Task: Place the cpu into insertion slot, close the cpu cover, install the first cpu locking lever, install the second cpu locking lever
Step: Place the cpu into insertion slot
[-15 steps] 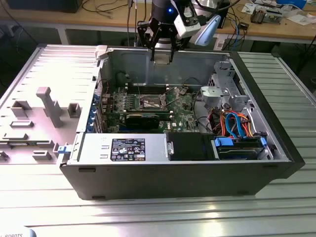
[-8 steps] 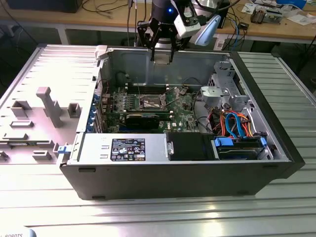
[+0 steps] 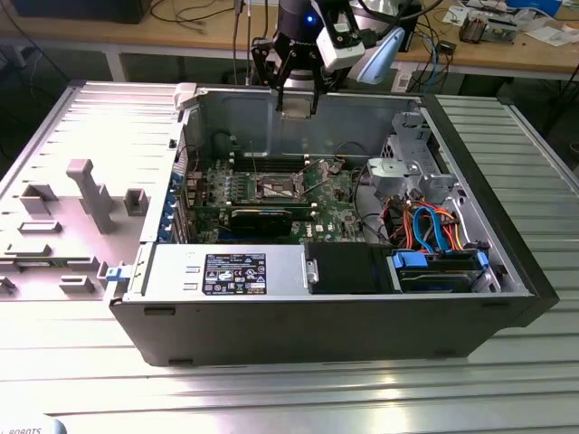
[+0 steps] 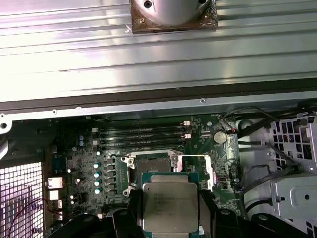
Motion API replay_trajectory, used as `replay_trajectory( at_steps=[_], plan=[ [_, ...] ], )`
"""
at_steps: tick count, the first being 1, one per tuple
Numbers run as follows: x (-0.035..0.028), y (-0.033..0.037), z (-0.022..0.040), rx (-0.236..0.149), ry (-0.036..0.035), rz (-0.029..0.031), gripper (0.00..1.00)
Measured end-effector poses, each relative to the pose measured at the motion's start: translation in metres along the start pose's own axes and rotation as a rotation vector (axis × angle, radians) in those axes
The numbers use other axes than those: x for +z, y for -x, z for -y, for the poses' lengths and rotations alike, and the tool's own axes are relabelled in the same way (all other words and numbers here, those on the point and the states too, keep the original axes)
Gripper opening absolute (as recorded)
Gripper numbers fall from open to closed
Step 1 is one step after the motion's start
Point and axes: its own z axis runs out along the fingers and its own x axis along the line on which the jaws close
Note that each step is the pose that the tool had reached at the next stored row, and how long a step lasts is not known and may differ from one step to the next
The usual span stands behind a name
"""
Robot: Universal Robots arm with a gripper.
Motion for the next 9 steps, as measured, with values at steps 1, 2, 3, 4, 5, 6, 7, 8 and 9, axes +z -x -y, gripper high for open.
replay_trajectory(
  at_steps=[1, 2, 3, 4, 5, 6, 7, 8, 9],
  plan=[
    [0.0000, 0.0000, 0.0000, 0.000, 0.0000, 0.0000, 0.54],
    [0.0000, 0.0000, 0.0000, 0.001, 0.0000, 0.0000, 0.54],
    [0.0000, 0.0000, 0.0000, 0.002, 0.0001, 0.0001, 0.54],
    [0.0000, 0.0000, 0.0000, 0.002, 0.0001, 0.0001, 0.54],
    [0.0000, 0.0000, 0.0000, 0.002, 0.0001, 0.0002, 0.54],
    [0.0000, 0.0000, 0.0000, 0.003, 0.0001, 0.0002, 0.54],
    [0.0000, 0.0000, 0.0000, 0.004, 0.0001, 0.0003, 0.54],
    [0.0000, 0.0000, 0.0000, 0.005, 0.0002, 0.0004, 0.54],
    [0.0000, 0.0000, 0.0000, 0.006, 0.0001, 0.0005, 0.54]
  ],
)
